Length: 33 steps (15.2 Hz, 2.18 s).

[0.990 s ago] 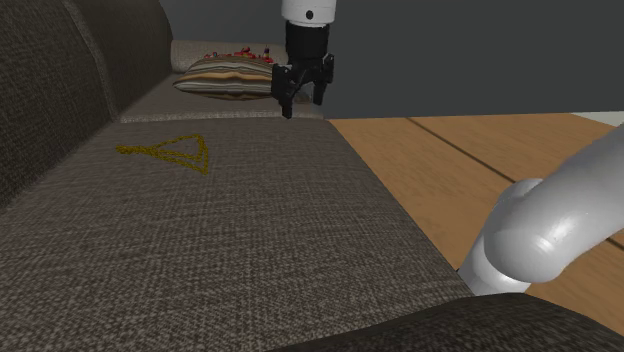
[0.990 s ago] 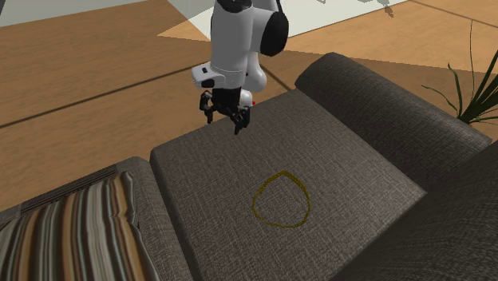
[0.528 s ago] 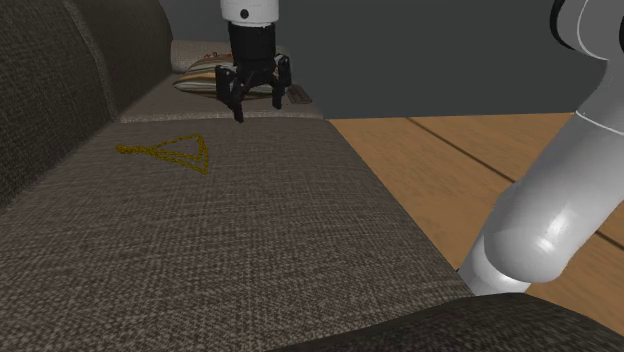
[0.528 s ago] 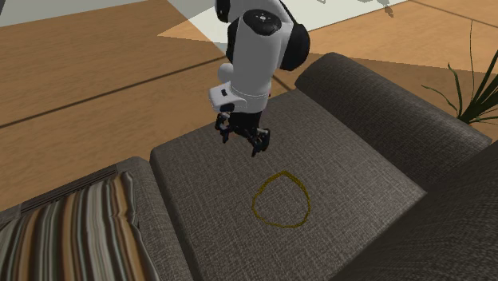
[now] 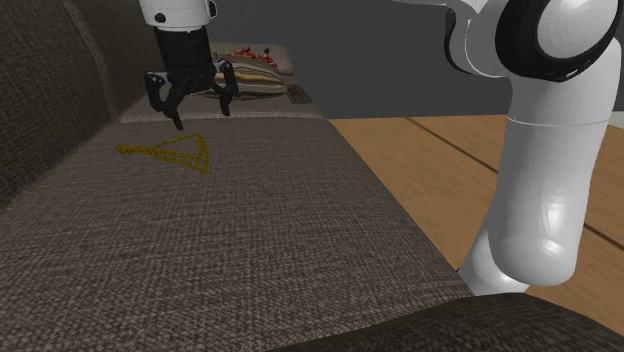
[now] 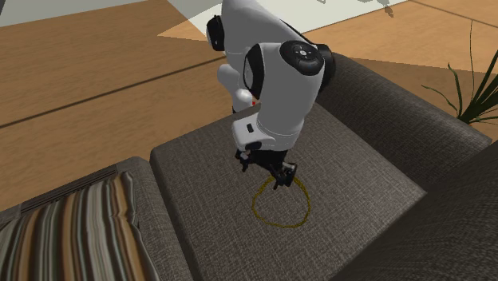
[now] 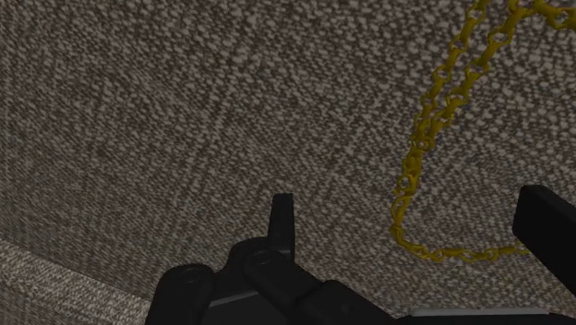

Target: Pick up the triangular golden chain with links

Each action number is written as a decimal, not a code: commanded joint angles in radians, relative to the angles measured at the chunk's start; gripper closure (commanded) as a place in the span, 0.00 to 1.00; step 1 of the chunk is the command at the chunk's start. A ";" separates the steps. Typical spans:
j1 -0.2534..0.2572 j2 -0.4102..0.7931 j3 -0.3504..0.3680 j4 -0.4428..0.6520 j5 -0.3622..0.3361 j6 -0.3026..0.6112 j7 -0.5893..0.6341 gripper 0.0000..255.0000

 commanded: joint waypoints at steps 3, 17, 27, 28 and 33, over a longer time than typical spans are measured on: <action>0.017 0.042 -0.001 0.015 -0.021 0.017 0.027 0.00; 0.005 0.031 -0.003 -0.061 -0.016 0.083 0.034 1.00; 0.030 0.059 0.000 0.084 -0.030 -0.037 0.022 1.00; 0.034 0.064 0.000 0.106 -0.033 -0.053 0.021 1.00; 0.064 0.101 0.000 0.227 -0.054 -0.141 0.014 1.00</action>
